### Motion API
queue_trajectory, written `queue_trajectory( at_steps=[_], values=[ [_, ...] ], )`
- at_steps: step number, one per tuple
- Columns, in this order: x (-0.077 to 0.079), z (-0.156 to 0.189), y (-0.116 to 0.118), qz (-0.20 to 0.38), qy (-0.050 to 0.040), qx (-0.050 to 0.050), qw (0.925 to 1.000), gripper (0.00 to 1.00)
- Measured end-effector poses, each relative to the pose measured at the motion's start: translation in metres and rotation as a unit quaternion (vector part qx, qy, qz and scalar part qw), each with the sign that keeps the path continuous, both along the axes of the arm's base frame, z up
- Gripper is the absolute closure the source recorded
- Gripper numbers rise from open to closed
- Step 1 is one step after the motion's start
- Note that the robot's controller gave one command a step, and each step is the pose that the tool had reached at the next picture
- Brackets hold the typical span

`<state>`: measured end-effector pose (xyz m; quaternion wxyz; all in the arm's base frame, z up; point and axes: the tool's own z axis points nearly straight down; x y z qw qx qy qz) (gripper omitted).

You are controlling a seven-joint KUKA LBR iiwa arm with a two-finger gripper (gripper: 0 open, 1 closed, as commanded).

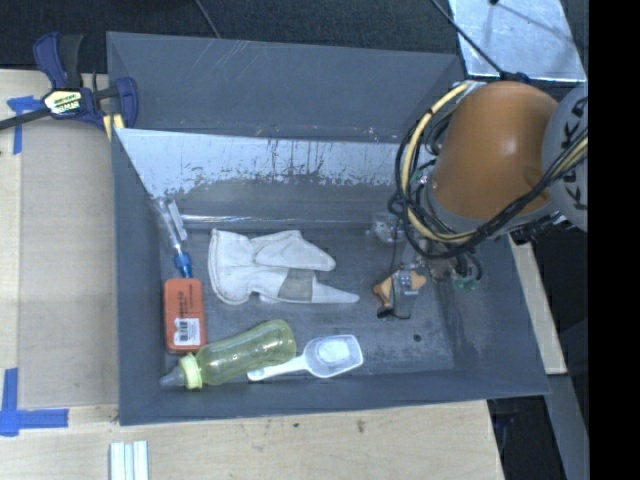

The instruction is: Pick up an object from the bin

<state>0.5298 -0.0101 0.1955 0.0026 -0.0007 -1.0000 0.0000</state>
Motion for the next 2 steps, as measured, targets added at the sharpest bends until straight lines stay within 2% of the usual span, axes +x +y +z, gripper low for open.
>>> queue_trajectory(
  at_steps=[1, 2],
  values=[
    [0.002, 0.005, 0.000, 0.000, -0.0043, 0.000, 1.0000, 0.00],
    [0.024, -0.064, -0.049, -0.004, -0.0071, -0.001, 1.0000, 0.00]
  ],
)
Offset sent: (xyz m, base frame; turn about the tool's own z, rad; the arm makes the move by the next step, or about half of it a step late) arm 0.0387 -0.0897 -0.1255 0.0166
